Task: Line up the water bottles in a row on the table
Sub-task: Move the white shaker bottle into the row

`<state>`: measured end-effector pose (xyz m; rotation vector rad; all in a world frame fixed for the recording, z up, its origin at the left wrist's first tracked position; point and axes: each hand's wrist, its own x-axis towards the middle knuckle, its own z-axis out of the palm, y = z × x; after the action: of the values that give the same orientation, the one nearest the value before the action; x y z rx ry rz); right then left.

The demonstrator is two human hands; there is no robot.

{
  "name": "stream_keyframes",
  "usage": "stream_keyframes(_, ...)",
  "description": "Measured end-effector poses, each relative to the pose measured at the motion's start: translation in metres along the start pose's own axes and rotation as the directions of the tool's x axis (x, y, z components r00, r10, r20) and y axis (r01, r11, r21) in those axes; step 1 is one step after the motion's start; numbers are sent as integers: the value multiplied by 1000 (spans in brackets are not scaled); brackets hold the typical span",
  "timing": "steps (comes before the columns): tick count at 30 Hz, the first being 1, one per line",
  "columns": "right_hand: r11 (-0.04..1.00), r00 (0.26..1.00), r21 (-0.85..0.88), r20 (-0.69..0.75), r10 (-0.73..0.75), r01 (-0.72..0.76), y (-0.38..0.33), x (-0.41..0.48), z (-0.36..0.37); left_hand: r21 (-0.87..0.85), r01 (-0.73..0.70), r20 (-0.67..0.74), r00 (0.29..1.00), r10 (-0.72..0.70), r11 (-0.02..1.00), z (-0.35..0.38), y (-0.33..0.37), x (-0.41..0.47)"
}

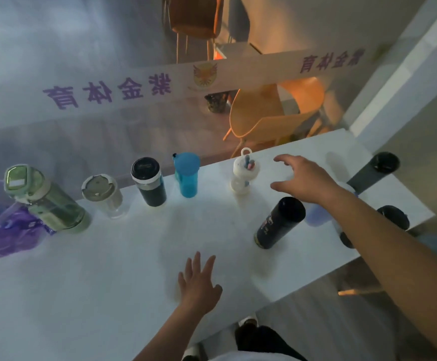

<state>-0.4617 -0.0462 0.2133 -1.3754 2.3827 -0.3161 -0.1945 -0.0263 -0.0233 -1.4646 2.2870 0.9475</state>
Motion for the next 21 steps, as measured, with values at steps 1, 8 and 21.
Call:
stream_keyframes(1, 1000, 1000, -4, 21, -18, 19, 2, 14, 0, 13, 14, -1, 1000, -14, 1000, 1, 0, 1)
stream_keyframes(8, 979, 952, 8, 233, -200, 204, 22, 126, 36, -6, 196, -67, 978, -196, 980, 7, 7, 11)
stream_keyframes(21, 939, 911, 113, 229, -344, 326, 38, 199, 96, -111, 443, -91, 887, -453, 889, 37, 41, 8)
